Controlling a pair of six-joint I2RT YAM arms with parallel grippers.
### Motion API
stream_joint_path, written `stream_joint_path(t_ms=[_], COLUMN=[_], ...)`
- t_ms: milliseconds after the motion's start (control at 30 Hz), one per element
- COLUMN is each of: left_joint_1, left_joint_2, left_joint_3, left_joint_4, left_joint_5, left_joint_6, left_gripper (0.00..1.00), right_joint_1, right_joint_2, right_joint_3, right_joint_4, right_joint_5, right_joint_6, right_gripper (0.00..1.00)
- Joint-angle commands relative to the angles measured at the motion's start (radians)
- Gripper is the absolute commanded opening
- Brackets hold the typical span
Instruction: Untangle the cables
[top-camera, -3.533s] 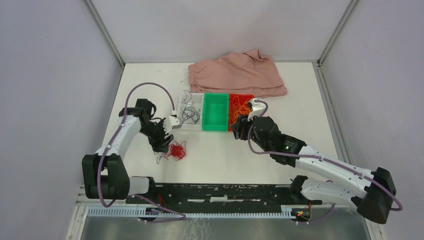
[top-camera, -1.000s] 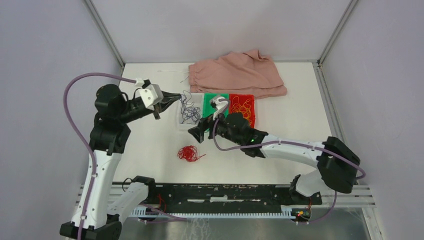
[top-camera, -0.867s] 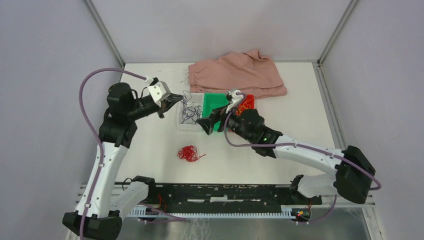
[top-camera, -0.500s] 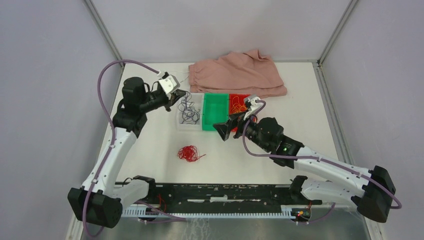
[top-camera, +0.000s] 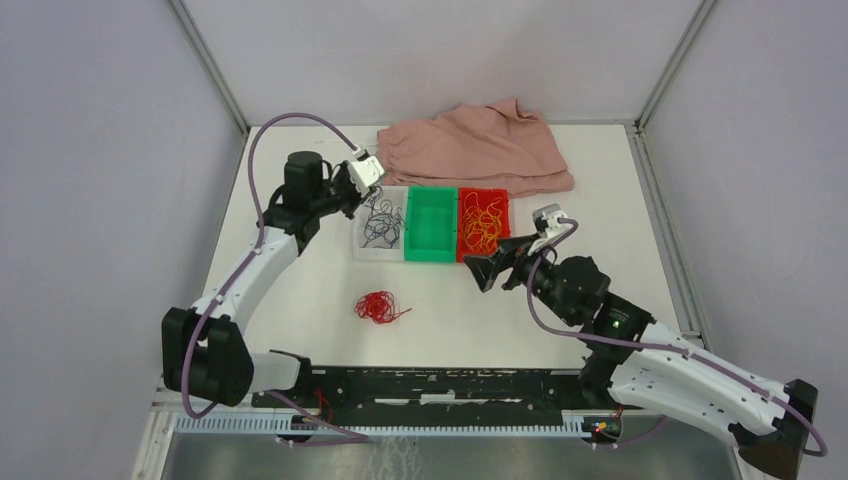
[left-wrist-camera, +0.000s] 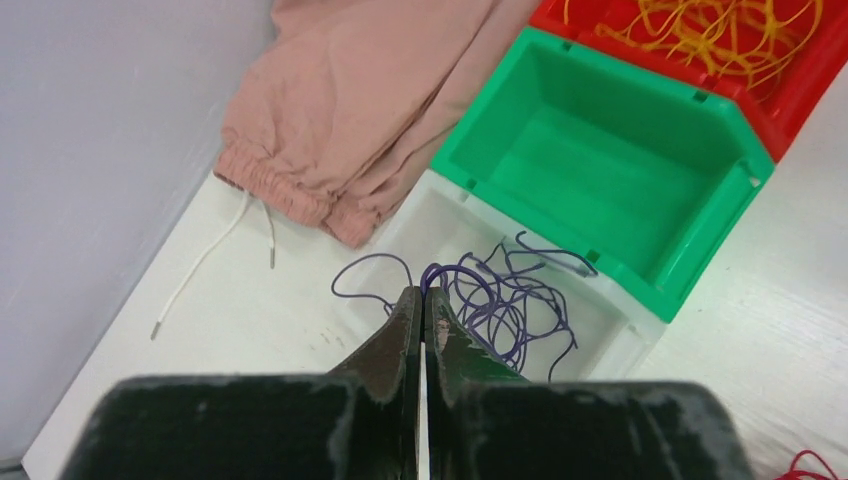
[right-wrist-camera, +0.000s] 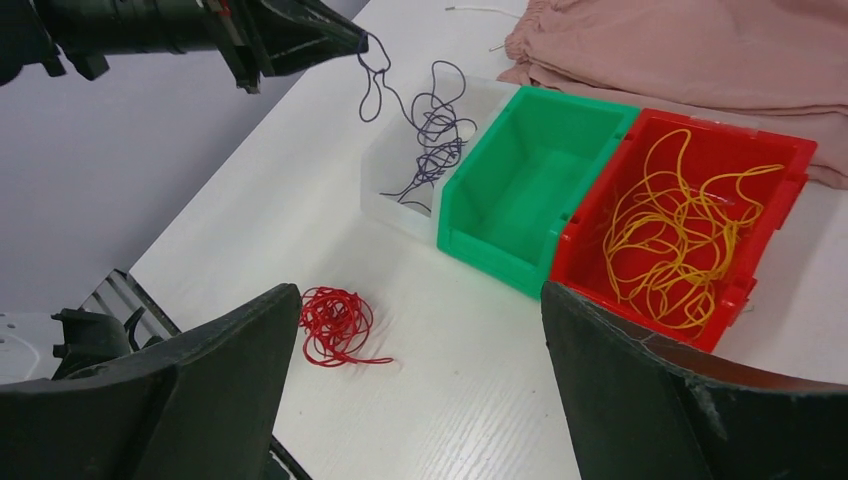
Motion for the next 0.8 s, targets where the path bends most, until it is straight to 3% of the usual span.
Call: stream_joint_path(t_ms=[0,333,533,567,700,767], left_joint_1=[-0.005,-0.073,-0.121,-0.129,-0.126,-0.102], left_joint_2=[0.059,0.163,0.218,0.236,0.34,0.346], left_joint_3=[0.03,0.05,0.089,0.105,0.255,0.27], left_joint_4=[0.08,0.05,0.04,0.002,-0.189,-0.216], left_joint_5=[-0.132,-0.292,-0.28,-0.293,-0.353,-0.34], left_joint_6=[0.091,0.193,0.098,0.092,0.036,0.026], left_gripper=[0.03,0.03,0.03,0.06,0.41,0.52], right_joint_1=[-0.002,-0.003,-0.002,-0.002,-0.002,-0.001], right_joint_2=[-0.072,-0.035,-0.032,-0.033,-0.031,-0.018], right_joint_3=[-0.016,0.016,0.025,0.027,0.038,0.052], right_joint_4=[-0.069,-0.083,-0.082,-0.085,-0.098,-0.111], right_joint_5=[0.071,0.066,0.065,0.066,0.071,0.07], right_joint_6=[0.007,-0.007,-0.012,-0.012,-0.01,-0.009], right_gripper=[0.96,0.95,0.94,0.93,0.93,0.93])
